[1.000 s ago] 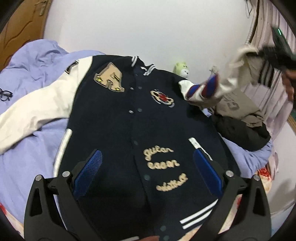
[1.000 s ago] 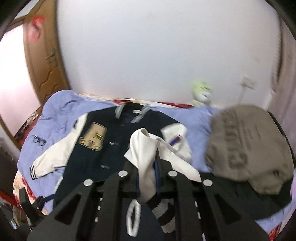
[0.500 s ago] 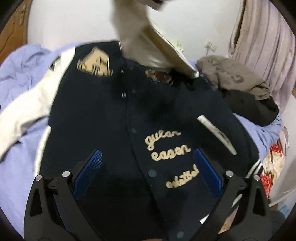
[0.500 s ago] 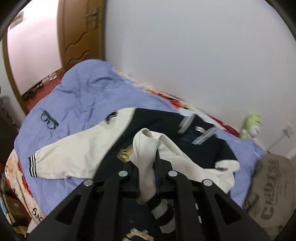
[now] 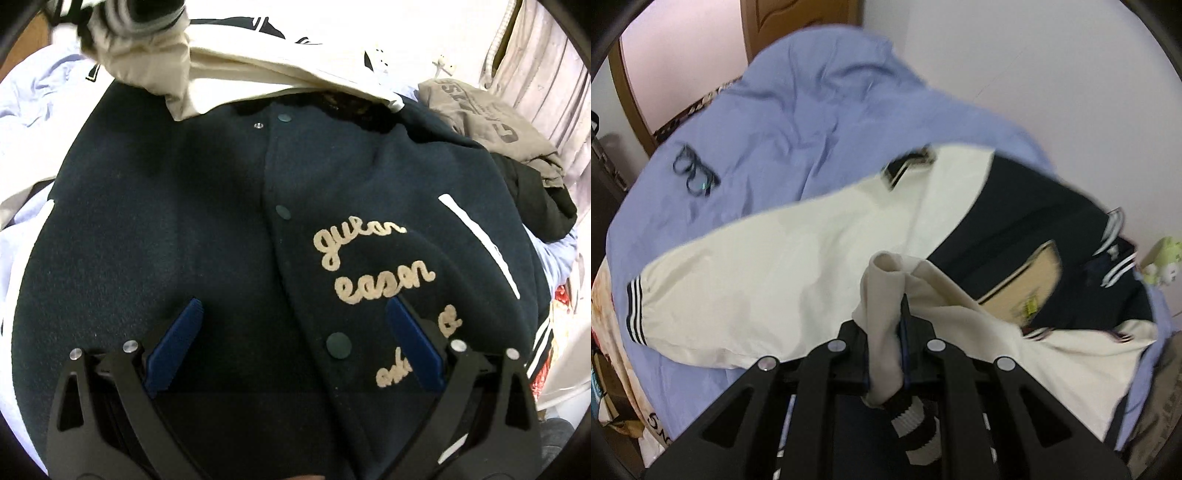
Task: Fold large clothes
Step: 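Lift the cuff with the right gripper and fold the sleeve across the jacket body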
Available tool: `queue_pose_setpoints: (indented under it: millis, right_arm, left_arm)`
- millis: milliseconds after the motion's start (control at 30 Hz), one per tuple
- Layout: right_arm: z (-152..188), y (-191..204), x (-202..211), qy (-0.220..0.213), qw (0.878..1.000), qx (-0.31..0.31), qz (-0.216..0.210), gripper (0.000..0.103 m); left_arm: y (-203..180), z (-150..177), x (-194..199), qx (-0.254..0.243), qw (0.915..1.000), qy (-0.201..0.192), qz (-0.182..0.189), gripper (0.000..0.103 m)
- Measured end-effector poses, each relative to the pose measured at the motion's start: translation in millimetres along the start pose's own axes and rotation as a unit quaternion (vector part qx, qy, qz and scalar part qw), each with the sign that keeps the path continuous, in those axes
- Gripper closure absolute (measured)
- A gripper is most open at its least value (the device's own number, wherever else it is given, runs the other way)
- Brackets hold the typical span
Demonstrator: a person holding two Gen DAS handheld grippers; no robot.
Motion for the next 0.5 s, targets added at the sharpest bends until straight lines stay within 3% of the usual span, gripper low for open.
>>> queue_pose_setpoints:
  millis: [233,400,500]
  right_arm:
    - [36.4,11.0,-52.9,0.075,0.997,0.021,0.002,0.09]
    - [35.7,7.5,-25.6,0.084,0.996,-0.001,-0.018,0.087]
    - [33.9,2.6,10.7,0.082,0.996,0.009,-0.025,0.086]
  left_arm:
    - [0.3,0.9,-3.6,0.0,1.0,0.006,-0.003,0.006]
    - [1.6,-3.4,-2.3,0.005,0.9999,0.011,0.001,0.006]
    - [8.2,-21.0,19.7,0.01,0.9998,-0.013,0.014,0.006]
Point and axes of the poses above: each gripper's, at about its wrist camera, not at the fingertips, and x roughly against the way its jaws point, y to its left, z to its underside, the point moved 8 cm from there along -x, roughly the way its jaws point, and after that the axes turned 5 degrees about -x, right-handed, at the moved point
